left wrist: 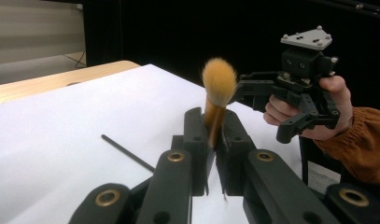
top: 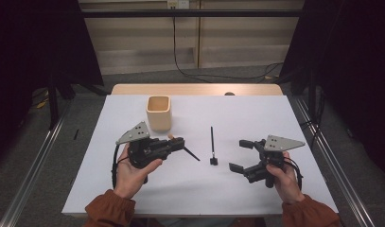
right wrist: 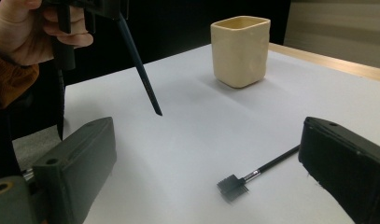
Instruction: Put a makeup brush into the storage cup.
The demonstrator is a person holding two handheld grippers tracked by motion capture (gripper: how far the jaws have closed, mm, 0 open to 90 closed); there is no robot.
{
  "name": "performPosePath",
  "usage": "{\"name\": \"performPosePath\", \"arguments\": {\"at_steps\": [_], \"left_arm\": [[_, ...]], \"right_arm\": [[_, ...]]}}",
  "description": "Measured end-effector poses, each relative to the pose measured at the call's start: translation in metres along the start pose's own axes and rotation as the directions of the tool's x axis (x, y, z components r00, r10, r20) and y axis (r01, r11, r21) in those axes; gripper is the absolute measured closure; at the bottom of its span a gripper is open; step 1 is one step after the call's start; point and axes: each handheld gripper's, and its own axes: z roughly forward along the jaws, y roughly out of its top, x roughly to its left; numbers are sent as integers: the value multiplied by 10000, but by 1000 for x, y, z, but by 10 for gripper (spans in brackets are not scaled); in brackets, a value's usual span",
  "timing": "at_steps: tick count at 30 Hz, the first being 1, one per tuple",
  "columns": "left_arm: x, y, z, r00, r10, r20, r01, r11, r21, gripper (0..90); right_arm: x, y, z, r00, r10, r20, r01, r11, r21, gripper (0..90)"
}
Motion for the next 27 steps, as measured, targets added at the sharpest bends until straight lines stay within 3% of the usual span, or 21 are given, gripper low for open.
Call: {"name": "performPosePath", "arguments": {"at_steps": [17,27], "left_arm": [[14,6,-18,9986,-132,-515,131,9999,-9,838],[21,12,-25,9967,-103,-801,101,9999,-26,838]], "right_arm": [[5,-10,-22,9936,-7,1127,26,9999,-170,2],[6,-23,-31,9811,130,1932,-78,9996,-276,0]]}}
